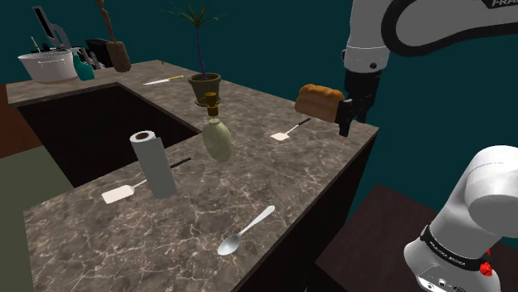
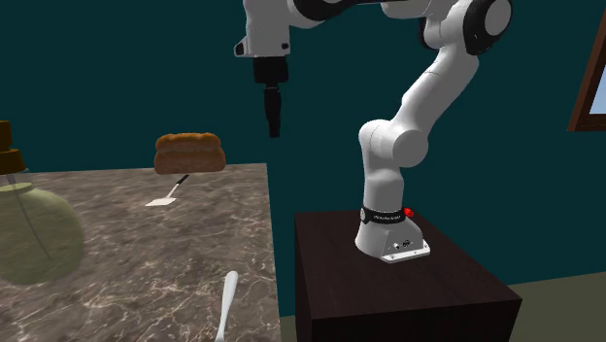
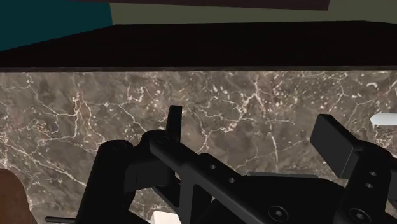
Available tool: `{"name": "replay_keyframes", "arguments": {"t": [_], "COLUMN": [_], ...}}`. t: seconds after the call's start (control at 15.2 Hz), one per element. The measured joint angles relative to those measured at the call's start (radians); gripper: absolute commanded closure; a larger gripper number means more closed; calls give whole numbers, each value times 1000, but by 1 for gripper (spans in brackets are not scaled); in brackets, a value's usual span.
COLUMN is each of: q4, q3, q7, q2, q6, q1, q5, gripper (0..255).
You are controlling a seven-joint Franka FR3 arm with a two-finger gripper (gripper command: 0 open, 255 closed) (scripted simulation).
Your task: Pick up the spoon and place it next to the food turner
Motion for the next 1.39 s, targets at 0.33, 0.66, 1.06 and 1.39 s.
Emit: {"name": "replay_keyframes", "arguments": {"t": [0.33, 0.66, 1.06, 1.39], "q4": [-19, -1, 58, 138], "q3": [99, 208, 332, 446], "q7": [101, 210, 341, 486], "q2": [58, 162, 310, 478], "q6": [109, 227, 354, 460], "q1": [42, 72, 82, 74], "q5": [61, 100, 94, 25], "gripper": [0, 0, 0, 0]}}
